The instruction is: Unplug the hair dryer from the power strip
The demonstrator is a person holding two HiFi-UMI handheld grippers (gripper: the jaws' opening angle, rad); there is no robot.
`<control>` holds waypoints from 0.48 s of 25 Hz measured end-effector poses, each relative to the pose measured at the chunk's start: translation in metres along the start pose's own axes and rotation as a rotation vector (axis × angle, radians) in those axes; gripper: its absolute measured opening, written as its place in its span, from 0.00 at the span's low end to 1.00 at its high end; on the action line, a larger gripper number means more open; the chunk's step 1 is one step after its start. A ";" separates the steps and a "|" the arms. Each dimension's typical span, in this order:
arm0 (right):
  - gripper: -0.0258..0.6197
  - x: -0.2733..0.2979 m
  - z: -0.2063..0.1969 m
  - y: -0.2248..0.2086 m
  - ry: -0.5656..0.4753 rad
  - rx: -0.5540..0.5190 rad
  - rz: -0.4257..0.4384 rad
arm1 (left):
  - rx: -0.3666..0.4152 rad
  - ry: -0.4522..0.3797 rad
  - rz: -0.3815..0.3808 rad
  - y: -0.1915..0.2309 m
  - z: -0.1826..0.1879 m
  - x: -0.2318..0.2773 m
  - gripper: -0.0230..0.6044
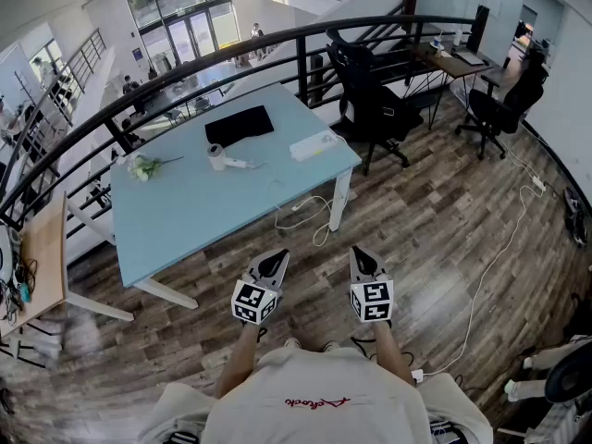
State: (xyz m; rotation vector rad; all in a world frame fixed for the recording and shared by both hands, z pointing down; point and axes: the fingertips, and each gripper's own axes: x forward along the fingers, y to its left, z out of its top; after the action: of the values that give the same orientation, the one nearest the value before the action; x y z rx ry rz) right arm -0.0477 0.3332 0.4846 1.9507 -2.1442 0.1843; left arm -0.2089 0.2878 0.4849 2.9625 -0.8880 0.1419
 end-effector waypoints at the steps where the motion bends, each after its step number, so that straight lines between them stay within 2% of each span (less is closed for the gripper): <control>1: 0.06 -0.003 -0.001 0.002 0.002 0.002 0.000 | -0.001 0.003 0.001 -0.001 -0.001 -0.002 0.05; 12: 0.06 -0.010 -0.005 0.004 0.009 0.007 -0.012 | -0.005 0.007 0.000 -0.004 -0.001 -0.005 0.05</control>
State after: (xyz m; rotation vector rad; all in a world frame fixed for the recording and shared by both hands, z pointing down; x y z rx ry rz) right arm -0.0502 0.3441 0.4871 1.9624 -2.1286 0.1977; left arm -0.2109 0.2945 0.4852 2.9558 -0.8857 0.1502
